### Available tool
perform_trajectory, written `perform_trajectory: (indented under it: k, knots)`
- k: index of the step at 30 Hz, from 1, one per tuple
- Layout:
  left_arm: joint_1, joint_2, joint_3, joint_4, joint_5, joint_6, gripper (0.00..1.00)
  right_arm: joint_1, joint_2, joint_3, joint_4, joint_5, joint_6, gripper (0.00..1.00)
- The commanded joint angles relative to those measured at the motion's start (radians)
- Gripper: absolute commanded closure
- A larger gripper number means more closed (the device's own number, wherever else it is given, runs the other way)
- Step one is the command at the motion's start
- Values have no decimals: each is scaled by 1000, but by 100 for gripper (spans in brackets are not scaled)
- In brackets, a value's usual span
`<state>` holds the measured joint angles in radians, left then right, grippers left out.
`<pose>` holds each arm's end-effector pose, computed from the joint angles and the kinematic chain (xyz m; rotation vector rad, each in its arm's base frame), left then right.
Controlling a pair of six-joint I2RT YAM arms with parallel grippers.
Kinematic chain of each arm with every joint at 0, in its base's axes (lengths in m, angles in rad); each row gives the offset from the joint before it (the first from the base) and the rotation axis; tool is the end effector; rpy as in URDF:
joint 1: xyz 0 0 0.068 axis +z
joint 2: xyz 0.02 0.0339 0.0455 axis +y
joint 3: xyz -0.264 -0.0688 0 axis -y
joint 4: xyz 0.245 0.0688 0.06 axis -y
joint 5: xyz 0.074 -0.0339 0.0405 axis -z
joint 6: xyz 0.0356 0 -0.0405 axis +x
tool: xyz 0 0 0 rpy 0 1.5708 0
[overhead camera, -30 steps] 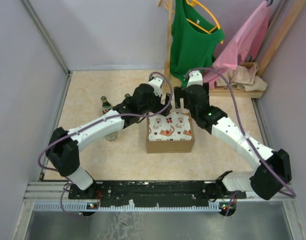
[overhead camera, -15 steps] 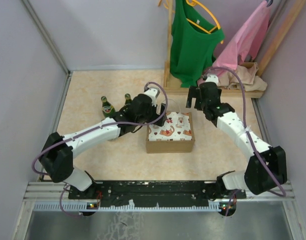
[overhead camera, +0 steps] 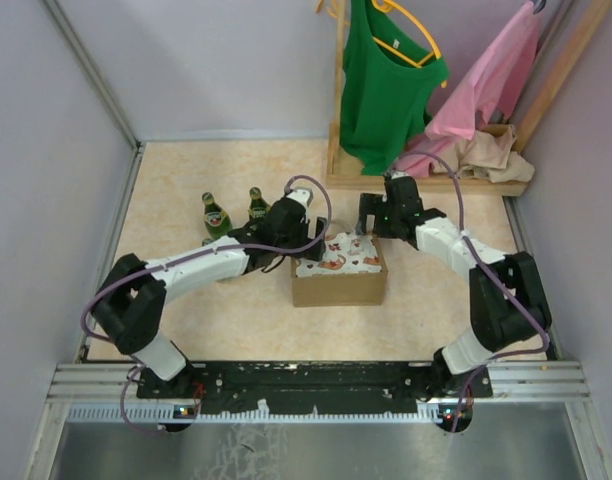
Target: Take the beverage out of the canvas bag
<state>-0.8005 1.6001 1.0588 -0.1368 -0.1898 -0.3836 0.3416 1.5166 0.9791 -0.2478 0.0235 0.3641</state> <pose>0.2510 -0.2490 0.2342 0.3681 2.2394 -0.4264 0.3059 0.1079 0.2257 0.0383 2.3779 0.3142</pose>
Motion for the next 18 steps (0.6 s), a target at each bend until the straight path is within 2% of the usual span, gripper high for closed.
perform_trajectory:
  k: [1,16,18]
  knots:
    - [9,60,-31,-17,52,-41,1,-6,42,-28,53,-77,7,1]
    - [11,239,-31,26,169,-72,0,24,199,-86,202,-233,-22,1]
    - [11,254,-26,28,178,-73,1,48,225,-72,195,-242,-38,5]
